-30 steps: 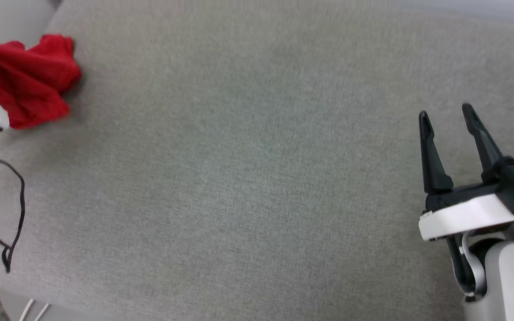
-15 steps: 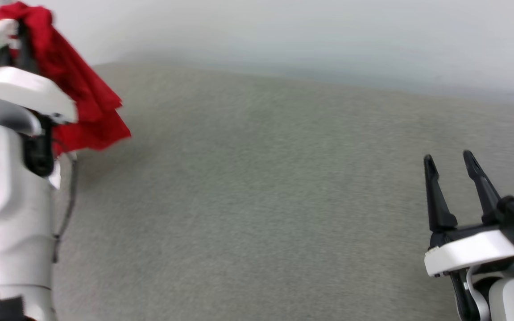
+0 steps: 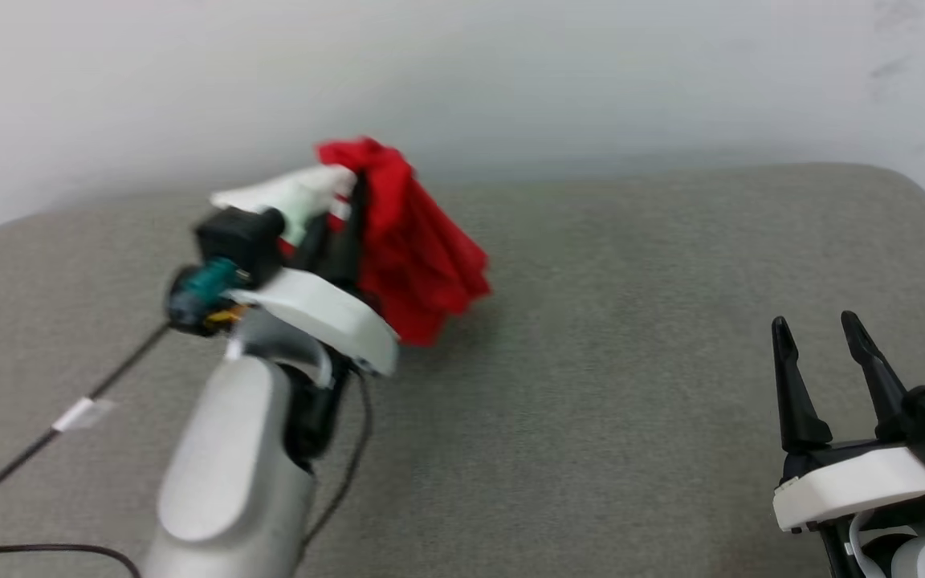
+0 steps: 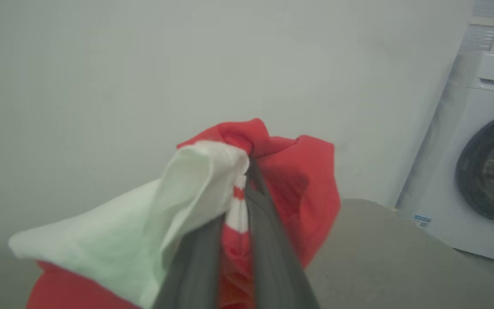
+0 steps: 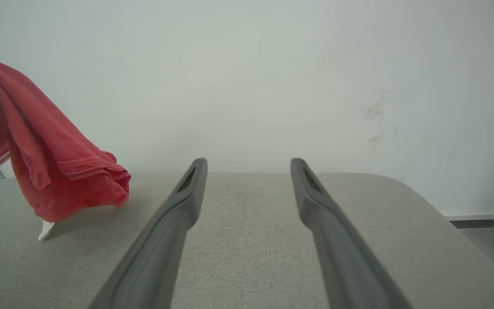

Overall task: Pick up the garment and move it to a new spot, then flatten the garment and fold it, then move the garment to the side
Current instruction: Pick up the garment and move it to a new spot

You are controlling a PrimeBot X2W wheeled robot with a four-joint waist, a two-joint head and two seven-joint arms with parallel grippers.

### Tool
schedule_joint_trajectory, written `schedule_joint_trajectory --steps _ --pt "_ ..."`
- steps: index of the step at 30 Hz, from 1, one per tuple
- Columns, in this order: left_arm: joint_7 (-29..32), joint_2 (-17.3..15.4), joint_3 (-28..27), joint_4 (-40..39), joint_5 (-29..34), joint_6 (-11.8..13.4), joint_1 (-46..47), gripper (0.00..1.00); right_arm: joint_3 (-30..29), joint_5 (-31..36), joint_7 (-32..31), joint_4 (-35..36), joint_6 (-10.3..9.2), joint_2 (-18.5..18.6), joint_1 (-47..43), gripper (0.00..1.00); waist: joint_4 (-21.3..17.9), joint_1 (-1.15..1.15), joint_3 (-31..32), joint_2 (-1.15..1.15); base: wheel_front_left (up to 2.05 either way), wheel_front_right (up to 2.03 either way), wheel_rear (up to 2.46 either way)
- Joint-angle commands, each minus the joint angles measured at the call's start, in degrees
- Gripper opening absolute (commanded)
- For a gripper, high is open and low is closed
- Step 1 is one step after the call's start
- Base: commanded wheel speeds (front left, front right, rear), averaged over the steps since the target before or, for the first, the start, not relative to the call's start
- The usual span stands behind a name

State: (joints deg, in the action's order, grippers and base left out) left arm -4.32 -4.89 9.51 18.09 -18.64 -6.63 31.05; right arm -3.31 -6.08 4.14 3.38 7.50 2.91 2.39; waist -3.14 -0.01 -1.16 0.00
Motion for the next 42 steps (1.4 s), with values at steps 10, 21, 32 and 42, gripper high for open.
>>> schedule_joint_trajectory --steps 10,21,32,42 --pt "5.0 1.9 18.8 -0.6 -4.1 -0.7 -10.6 0.0 1.0 -2.5 1.5 -0.1 -0.03 -0.1 1.5 1.0 -7.8 0.01 -7.3 0.0 0.0 0.0 0.0" --pt "4.3 2.0 29.8 5.0 -4.3 -0.8 -11.1 1.0 0.8 -3.0 4.0 -3.0 -0.03 0.0 3.8 1.0 -6.0 0.01 -9.9 0.0 0.0 0.0 0.0" --pt "-7.0 1.6 27.8 -1.0 -4.7 4.2 -11.6 1.0 0.3 -1.4 2.6 -3.3 -0.03 0.0 1.6 1.0 -1.3 0.01 -3.2 0.0 0.0 0.0 0.0" --pt "-10.4 -3.6 15.3 -4.0 -8.0 11.9 -16.9 1.0 0.3 -0.9 0.5 -1.8 -0.03 0.0 -1.6 1.0 1.2 0.01 0.1 0.0 0.0 0.0 0.0"
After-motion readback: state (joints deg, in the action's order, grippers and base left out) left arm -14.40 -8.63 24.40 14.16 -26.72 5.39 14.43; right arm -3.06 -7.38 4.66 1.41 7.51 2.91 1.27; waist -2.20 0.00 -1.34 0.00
